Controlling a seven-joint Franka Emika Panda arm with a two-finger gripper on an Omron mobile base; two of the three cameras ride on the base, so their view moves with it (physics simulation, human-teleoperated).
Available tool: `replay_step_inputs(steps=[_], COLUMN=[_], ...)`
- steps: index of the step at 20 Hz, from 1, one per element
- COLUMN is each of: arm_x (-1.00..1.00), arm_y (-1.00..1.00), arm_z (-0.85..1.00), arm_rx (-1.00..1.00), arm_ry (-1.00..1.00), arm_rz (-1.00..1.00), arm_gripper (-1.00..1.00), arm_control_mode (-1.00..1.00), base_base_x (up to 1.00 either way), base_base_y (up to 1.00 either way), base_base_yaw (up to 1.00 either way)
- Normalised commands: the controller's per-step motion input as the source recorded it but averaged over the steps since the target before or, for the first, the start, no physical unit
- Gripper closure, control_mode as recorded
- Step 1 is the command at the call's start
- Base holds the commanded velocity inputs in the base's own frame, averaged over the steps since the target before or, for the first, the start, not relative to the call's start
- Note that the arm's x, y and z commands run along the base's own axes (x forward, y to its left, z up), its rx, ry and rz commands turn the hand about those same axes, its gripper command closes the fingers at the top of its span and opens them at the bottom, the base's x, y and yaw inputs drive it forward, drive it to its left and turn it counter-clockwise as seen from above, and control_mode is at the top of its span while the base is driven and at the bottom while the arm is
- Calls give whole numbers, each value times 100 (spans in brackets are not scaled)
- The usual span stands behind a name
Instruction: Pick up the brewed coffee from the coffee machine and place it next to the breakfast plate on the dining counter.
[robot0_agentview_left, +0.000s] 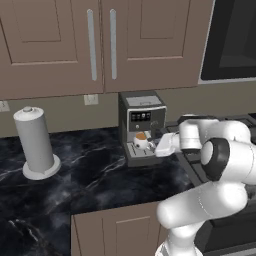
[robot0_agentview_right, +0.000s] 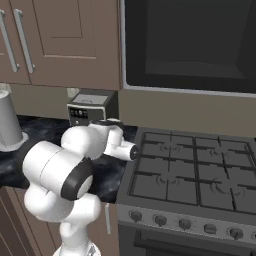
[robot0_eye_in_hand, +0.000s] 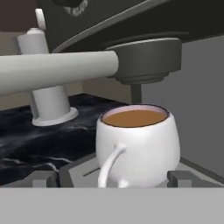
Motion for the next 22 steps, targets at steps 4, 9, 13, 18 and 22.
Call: replay_step_inputs(steps=[4, 9, 13, 18, 22], arm_x=[13, 21, 21, 7, 0], arm_y=[14, 6, 2, 0, 0], arm_z=[-11, -4, -4, -3, -2], arm_rx=[0, 0, 0, 0, 0], arm_ry=[-3, -1, 0, 0, 0], arm_rz=[-7, -8, -8, -7, -5], arm_gripper=[-100, -100, 100, 100, 100], arm_control_mode=[-100, -100, -100, -100, -100], base_base_x=[0, 0, 0, 0, 0], base_base_y=[0, 0, 0, 0, 0], base_base_yaw=[0, 0, 0, 0, 0])
